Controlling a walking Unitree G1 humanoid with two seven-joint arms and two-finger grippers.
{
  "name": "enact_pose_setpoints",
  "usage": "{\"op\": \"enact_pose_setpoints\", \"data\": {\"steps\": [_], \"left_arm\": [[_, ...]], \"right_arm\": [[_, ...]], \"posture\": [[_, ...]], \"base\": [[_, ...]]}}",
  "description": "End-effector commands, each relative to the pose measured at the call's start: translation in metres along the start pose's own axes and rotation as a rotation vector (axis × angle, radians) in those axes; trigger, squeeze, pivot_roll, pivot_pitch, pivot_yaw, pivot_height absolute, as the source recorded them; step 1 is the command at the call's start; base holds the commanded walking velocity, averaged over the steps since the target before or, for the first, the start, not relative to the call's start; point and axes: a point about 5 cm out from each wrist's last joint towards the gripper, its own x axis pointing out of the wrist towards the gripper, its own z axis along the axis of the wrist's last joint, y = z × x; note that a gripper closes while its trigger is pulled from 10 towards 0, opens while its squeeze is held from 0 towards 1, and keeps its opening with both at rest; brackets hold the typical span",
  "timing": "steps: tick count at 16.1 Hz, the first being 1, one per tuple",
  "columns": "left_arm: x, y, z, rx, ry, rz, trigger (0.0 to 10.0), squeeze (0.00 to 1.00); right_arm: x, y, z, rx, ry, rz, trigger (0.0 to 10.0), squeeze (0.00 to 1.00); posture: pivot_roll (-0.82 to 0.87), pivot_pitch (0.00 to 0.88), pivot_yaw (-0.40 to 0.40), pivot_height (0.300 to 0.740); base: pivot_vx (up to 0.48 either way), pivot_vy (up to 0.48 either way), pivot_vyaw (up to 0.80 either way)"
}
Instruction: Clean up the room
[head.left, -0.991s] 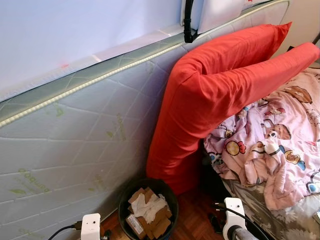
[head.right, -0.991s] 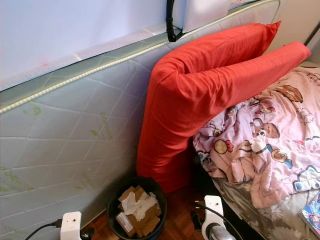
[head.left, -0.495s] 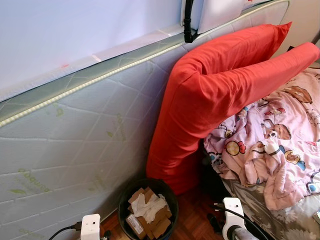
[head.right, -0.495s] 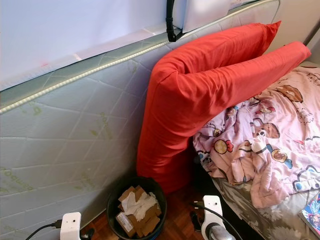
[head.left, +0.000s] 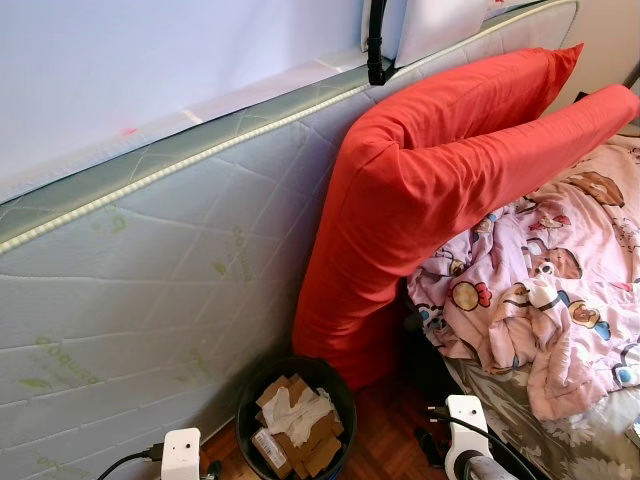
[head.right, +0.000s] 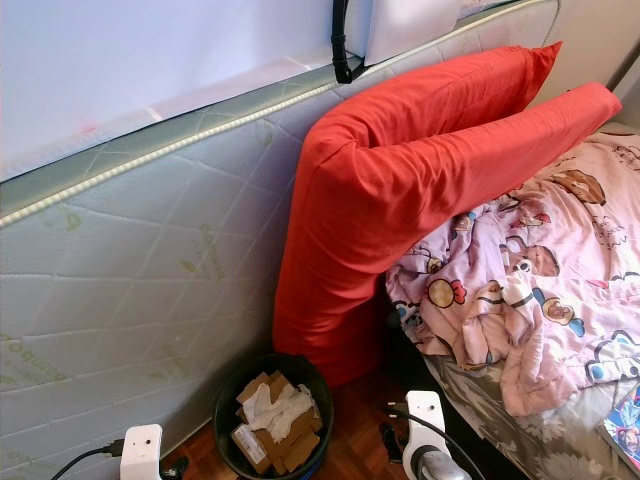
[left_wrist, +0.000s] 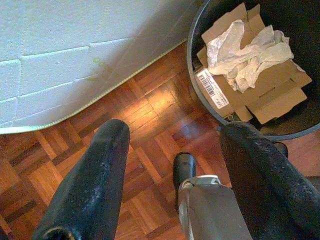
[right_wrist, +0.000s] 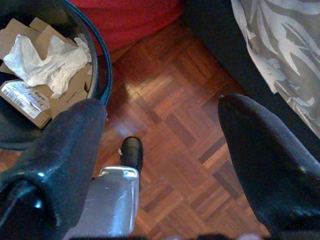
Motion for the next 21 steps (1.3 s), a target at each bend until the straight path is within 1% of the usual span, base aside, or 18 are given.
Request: {"op": "enact_pose_setpoints", "data": {"steps": [1, 18, 19, 20, 21], "left_arm": [[-0.0023, 0.0001, -0.0086, -0.003, 0.03, -0.003, 10.0, 0.0], [-0.0023, 0.0001, -0.0086, -0.003, 0.03, -0.003, 10.0, 0.0], [-0.0023, 0.0, -0.0088, -0.003, 0.031, -0.003, 10.0, 0.0], [-0.0028, 0.0033, -0.0123, -0.011, 0.058, -0.001, 10.0, 0.0], [-0.0029, 0.0038, -0.0126, -0.013, 0.06, -0.001, 10.0, 0.0]], "right_arm": [[-0.0008, -0.0032, -0.0025, 0.003, 0.015, -0.008, 10.0, 0.0], [-0.0008, -0.0032, -0.0025, 0.003, 0.015, -0.008, 10.0, 0.0], [-0.0007, -0.0034, -0.0026, -0.001, 0.016, -0.009, 10.0, 0.0], [-0.0011, -0.0035, -0.003, 0.03, 0.003, -0.006, 10.0, 0.0], [-0.0011, -0.0034, -0.0029, 0.033, 0.001, -0.006, 10.0, 0.0]], "posture": [[0.05, 0.132, -0.04, 0.74], [0.05, 0.132, -0.04, 0.74], [0.0, 0.0, 0.0, 0.74], [0.05, 0.119, -0.034, 0.74], [0.05, 0.121, -0.034, 0.74]], "base": [[0.0, 0.0, 0.0], [0.0, 0.0, 0.0], [0.0, 0.0, 0.0], [0.0, 0.0, 0.0], [0.0, 0.0, 0.0]]}}
